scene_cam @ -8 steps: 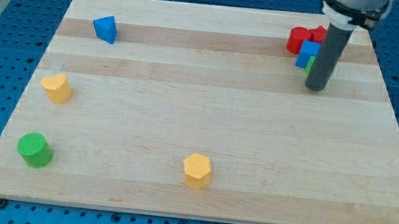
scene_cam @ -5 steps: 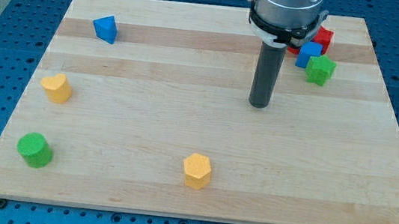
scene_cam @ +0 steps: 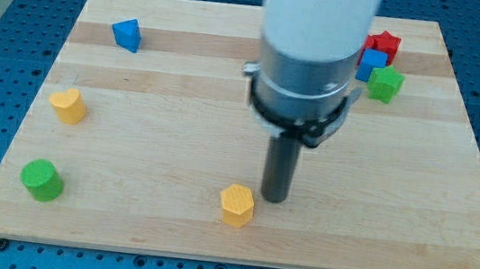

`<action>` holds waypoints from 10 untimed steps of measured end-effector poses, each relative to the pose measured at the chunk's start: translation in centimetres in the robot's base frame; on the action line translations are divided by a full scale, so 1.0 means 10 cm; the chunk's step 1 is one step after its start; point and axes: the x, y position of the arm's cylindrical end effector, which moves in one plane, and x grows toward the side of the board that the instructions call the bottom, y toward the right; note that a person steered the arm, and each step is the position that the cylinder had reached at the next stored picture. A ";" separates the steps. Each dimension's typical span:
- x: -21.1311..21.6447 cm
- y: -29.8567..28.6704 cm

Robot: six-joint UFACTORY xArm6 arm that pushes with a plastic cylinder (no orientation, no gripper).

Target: Push the yellow hexagon right to the green circle

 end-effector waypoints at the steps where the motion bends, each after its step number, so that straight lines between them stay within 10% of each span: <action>1: 0.00 0.00; 10: 0.26 -1.19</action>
